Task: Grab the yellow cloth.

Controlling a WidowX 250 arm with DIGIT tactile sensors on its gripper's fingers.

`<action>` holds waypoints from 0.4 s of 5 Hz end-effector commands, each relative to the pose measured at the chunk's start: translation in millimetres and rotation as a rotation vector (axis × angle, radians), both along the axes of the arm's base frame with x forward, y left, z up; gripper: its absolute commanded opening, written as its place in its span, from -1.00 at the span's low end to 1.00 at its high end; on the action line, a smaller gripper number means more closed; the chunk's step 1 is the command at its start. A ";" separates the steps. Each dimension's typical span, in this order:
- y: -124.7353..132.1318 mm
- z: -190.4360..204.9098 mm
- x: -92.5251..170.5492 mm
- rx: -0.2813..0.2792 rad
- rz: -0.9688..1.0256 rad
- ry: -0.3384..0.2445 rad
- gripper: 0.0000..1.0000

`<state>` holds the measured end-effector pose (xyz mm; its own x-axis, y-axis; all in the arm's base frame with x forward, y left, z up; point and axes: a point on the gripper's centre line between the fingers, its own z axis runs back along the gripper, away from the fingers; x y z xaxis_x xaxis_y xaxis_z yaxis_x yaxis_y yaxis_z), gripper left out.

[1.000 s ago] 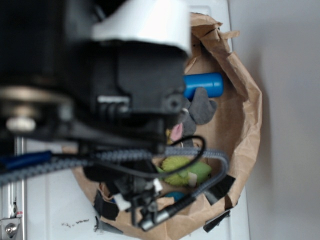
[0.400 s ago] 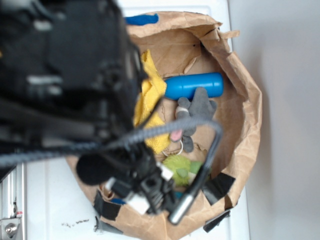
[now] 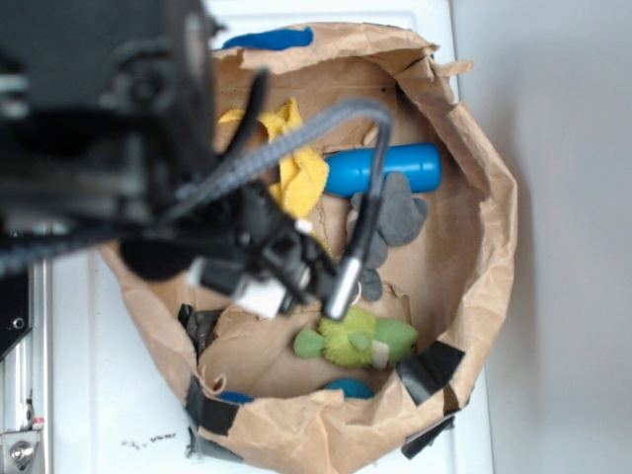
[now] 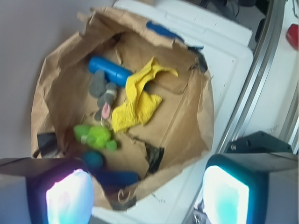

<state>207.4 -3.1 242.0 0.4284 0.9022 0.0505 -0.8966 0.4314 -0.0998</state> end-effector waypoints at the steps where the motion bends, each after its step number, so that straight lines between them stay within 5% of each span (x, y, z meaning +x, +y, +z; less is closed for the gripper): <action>1: 24.5 -53.6 32.8 0.007 -0.155 -0.071 1.00; 2: 22.2 -65.4 45.9 -0.050 -0.193 -0.043 1.00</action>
